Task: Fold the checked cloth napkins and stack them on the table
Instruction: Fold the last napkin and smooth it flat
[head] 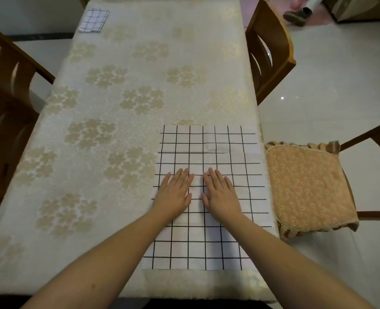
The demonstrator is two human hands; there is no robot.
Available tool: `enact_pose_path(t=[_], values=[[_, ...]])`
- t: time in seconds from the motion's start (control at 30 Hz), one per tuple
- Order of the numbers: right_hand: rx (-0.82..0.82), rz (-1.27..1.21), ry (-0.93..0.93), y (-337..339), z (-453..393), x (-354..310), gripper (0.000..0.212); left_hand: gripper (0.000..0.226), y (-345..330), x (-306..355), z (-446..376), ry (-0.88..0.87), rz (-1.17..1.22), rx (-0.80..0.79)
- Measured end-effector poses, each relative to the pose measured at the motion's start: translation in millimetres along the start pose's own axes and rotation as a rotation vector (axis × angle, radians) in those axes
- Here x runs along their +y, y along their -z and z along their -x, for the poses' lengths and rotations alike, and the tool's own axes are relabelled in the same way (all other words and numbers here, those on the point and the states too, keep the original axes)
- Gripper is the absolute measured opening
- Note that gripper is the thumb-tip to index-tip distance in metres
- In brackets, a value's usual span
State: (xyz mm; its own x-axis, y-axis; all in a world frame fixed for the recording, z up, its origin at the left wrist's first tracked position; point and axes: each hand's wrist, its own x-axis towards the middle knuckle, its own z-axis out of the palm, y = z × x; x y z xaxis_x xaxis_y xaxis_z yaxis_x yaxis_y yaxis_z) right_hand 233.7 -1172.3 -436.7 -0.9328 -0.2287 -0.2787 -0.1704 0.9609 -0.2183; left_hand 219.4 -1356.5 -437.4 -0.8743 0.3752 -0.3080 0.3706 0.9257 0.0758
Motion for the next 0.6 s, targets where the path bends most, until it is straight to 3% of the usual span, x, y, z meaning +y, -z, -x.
enact_pose_path(t=[0.37, 0.6], values=[[0.124, -0.015, -0.123, -21, 18, 83, 0.063, 0.070, -30, -50, 8, -0.030, 0.060, 0.065], [0.097, 0.001, -0.032, -15, 24, 117, 0.067, 0.071, -23, -74, 18, -0.059, 0.078, 0.047]])
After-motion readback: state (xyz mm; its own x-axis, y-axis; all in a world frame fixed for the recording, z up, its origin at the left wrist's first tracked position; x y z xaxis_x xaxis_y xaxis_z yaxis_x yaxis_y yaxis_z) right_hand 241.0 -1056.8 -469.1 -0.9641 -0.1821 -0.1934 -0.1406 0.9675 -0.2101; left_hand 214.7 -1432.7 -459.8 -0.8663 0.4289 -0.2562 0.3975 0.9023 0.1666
